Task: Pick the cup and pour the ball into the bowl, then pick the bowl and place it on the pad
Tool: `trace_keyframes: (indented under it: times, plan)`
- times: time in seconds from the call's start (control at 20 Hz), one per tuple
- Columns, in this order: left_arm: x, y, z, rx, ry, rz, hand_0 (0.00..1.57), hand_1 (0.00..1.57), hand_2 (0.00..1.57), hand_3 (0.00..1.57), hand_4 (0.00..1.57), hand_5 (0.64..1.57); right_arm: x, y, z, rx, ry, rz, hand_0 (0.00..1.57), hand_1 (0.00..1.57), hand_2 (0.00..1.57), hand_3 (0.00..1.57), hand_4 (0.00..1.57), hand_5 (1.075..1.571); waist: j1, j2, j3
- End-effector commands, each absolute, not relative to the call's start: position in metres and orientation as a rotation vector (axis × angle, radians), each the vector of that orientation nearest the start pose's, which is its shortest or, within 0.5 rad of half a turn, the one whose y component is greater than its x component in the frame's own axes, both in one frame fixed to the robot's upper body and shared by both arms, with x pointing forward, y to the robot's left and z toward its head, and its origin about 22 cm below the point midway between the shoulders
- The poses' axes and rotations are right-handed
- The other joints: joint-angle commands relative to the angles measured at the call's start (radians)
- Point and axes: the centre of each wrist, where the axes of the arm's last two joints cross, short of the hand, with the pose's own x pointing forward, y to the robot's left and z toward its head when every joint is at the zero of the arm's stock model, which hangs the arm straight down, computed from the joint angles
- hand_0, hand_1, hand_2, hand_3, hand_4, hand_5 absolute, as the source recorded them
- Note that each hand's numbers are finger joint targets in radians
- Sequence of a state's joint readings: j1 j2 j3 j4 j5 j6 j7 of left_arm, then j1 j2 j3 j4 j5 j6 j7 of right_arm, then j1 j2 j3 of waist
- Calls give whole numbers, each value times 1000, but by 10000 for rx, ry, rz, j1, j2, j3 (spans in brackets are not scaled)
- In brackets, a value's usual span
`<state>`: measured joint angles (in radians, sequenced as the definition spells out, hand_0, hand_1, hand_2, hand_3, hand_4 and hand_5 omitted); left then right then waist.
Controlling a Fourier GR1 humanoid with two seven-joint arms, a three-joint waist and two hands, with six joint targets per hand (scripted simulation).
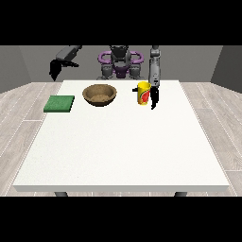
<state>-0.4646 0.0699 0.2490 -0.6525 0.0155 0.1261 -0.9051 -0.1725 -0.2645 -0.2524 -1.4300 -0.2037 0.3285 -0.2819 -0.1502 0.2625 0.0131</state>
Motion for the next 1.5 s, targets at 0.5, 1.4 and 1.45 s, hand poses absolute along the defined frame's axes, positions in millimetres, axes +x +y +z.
trace_keyframes:
  times: [0.5, 1.4, 1.45]
  plan:
    - [302, 219, -109, 4875, -18517, -2079, 1314, 1314, 1571, 1571, 1494, 1277, 272, -371, 41, 267, -17831, 1048, 0, 0, 0, 0, 0, 1569, 43, -1513, -129]
    - [400, 253, 34, 9864, -16548, -7087, 1491, 1491, 1571, 1571, 1571, 1273, 267, -395, -4, 287, -17192, 97, 0, 0, 0, 0, 0, 1569, 658, -2288, -127]
    - [410, 229, 46, 10146, -16267, -7372, 1491, 1491, 1571, 1571, 1571, 1273, 266, -406, -1, 473, -16800, 179, 0, 0, 0, 0, 0, 1569, 488, -2608, -121]
